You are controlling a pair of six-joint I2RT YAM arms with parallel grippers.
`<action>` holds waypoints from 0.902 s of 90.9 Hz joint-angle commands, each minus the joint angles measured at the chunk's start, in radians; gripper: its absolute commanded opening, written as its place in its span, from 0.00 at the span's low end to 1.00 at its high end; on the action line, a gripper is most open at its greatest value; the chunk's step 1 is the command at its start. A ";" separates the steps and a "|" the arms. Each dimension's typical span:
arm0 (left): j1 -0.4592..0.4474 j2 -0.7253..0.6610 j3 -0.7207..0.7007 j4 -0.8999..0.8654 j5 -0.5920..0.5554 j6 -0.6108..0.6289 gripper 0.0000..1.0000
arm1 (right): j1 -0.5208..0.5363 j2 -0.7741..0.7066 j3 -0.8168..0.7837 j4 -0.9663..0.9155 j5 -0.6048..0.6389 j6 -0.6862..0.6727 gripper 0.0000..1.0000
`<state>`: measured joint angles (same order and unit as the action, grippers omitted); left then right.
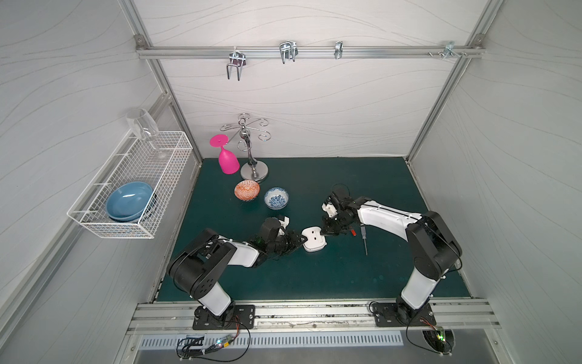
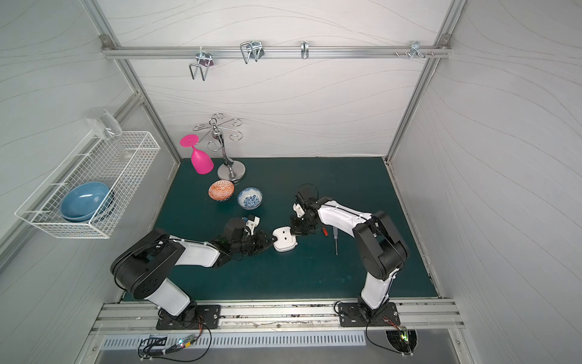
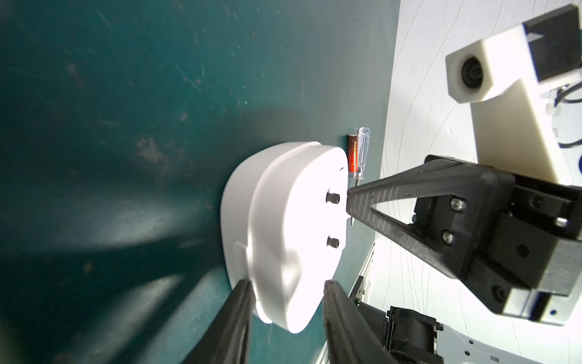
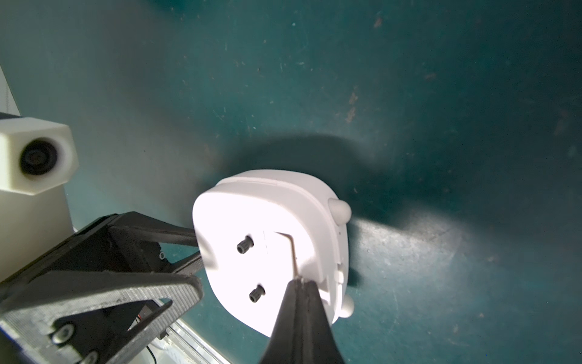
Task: Remove the battery from the alarm
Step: Install the cover on the alarm.
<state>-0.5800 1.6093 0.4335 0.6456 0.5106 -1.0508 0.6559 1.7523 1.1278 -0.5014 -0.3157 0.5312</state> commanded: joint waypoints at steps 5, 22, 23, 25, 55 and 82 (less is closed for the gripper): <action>0.003 0.012 0.019 0.001 -0.011 0.011 0.42 | 0.037 0.004 -0.003 0.033 -0.070 -0.002 0.07; 0.003 0.009 0.017 -0.001 -0.013 0.012 0.43 | 0.038 0.003 0.019 0.014 -0.081 -0.017 0.18; 0.002 0.009 0.017 -0.001 -0.012 0.012 0.43 | 0.038 0.004 0.019 0.015 -0.081 -0.017 0.18; 0.002 0.010 0.017 -0.001 -0.012 0.013 0.43 | 0.039 0.004 0.020 0.015 -0.081 -0.017 0.19; 0.002 -0.003 0.019 -0.019 -0.018 0.021 0.43 | 0.043 -0.005 0.030 -0.019 -0.052 -0.040 0.31; 0.004 -0.034 0.007 -0.047 -0.033 0.031 0.45 | 0.037 -0.067 0.065 -0.155 0.081 -0.109 0.49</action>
<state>-0.5777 1.6035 0.4332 0.6121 0.4988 -1.0466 0.6903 1.7420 1.1656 -0.5636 -0.2958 0.4694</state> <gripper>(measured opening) 0.448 0.473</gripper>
